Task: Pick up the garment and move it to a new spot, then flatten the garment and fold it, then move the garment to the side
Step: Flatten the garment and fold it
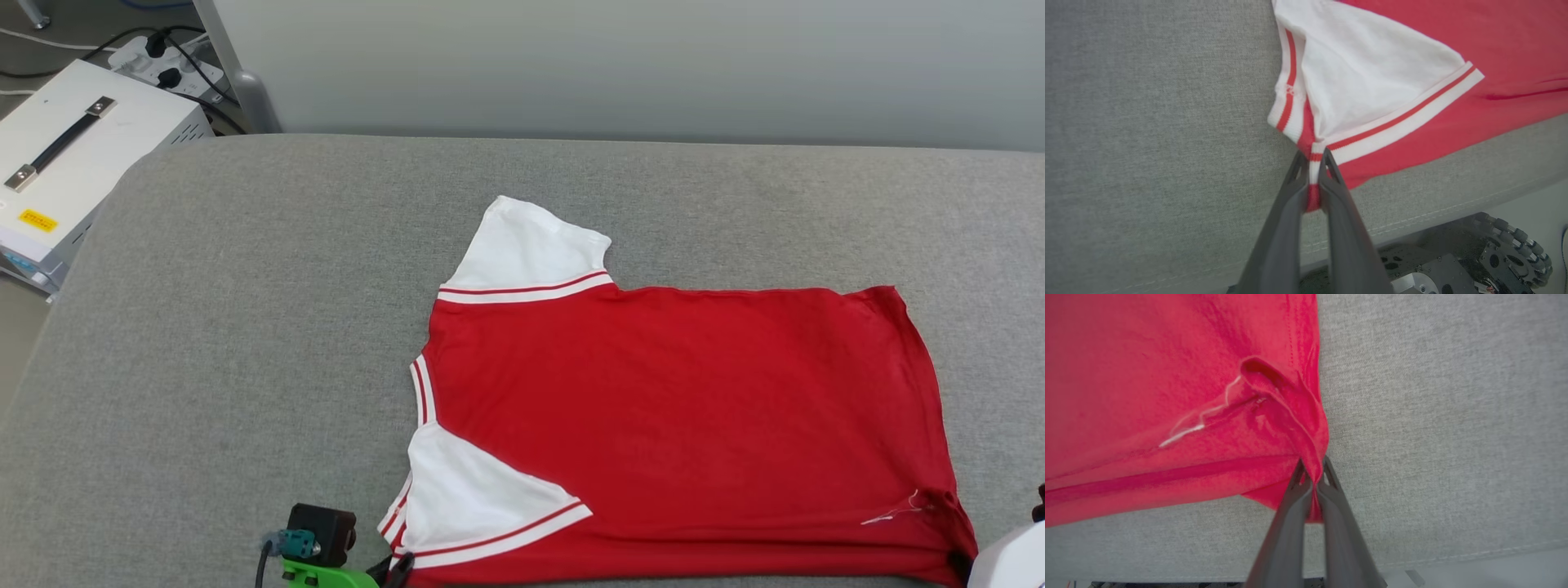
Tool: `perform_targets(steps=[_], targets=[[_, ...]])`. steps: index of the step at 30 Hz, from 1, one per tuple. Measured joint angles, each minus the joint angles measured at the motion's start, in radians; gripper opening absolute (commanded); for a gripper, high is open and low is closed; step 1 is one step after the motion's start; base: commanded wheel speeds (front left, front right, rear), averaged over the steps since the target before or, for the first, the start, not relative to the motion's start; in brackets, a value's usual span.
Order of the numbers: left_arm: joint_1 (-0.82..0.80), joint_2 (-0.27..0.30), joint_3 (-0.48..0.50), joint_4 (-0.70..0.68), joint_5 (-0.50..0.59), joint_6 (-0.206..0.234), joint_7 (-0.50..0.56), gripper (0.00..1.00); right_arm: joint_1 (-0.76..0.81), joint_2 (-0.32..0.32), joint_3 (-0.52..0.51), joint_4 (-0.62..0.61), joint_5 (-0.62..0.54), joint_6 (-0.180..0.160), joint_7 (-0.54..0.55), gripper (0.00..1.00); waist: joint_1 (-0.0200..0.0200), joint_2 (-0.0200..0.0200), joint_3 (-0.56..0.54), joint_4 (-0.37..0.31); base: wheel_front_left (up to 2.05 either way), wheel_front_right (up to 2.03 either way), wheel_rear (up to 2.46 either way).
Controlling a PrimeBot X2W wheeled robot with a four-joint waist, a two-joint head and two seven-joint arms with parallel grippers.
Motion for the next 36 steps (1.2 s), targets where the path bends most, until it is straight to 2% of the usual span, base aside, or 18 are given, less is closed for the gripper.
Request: perform_targets(steps=[1, 2, 8, 18, 25, 27, 30, 36], targets=[[-0.002, -0.003, -0.001, 0.006, 0.006, 0.0, -0.007, 0.83, 0.0, 0.003, -0.001, 0.0, -0.003, 0.0, -0.009, 0.46, 0.0, 0.0, 0.0, -0.001, 0.0, 0.0, 0.0], [-0.004, -0.006, -0.001, 0.012, 0.01, 0.0, -0.015, 1.0, 0.0, 0.007, -0.002, 0.001, -0.004, 0.0, -0.019, 1.0, 0.0, 0.0, 0.001, -0.002, 0.0, 0.0, 0.0], [-0.025, -0.026, 0.022, 0.045, 0.026, 0.004, -0.109, 1.0, -0.01, 0.003, 0.02, -0.011, 0.01, 0.0, -0.105, 1.0, 0.0, 0.0, -0.003, -0.008, 0.0, 0.0, 0.0], [-0.084, -0.065, 0.105, 0.059, 0.106, -0.009, -0.414, 1.0, -0.057, -0.062, 0.095, -0.091, 0.021, 0.0, -0.392, 1.0, 0.0, 0.0, -0.026, -0.016, 0.0, 0.0, 0.0], [-0.085, -0.13, 0.178, 0.056, 0.18, 0.0, -0.463, 1.0, -0.061, -0.041, 0.146, -0.118, 0.017, 0.0, -0.527, 1.0, 0.0, 0.0, -0.026, -0.025, 0.0, 0.0, 0.0], [-0.086, -0.154, 0.217, 0.03, 0.225, -0.017, -0.464, 1.0, -0.061, -0.034, 0.161, -0.119, 0.017, 0.0, -0.551, 1.0, 0.0, 0.0, -0.016, -0.028, 0.0, 0.0, 0.0], [-0.091, -0.157, 0.246, 0.031, 0.259, -0.054, -0.464, 1.0, -0.073, -0.024, 0.182, -0.121, 0.017, 0.0, -0.563, 1.0, 0.0, 0.0, 0.0, -0.038, 0.0, 0.0, 0.0], [-0.242, -0.111, 0.256, 0.052, 0.308, -0.131, -0.455, 1.0, -0.118, -0.013, 0.216, -0.162, 0.018, 0.0, -0.576, 1.0, 0.0, 0.0, 0.061, -0.073, 0.0, 0.0, 0.0]])
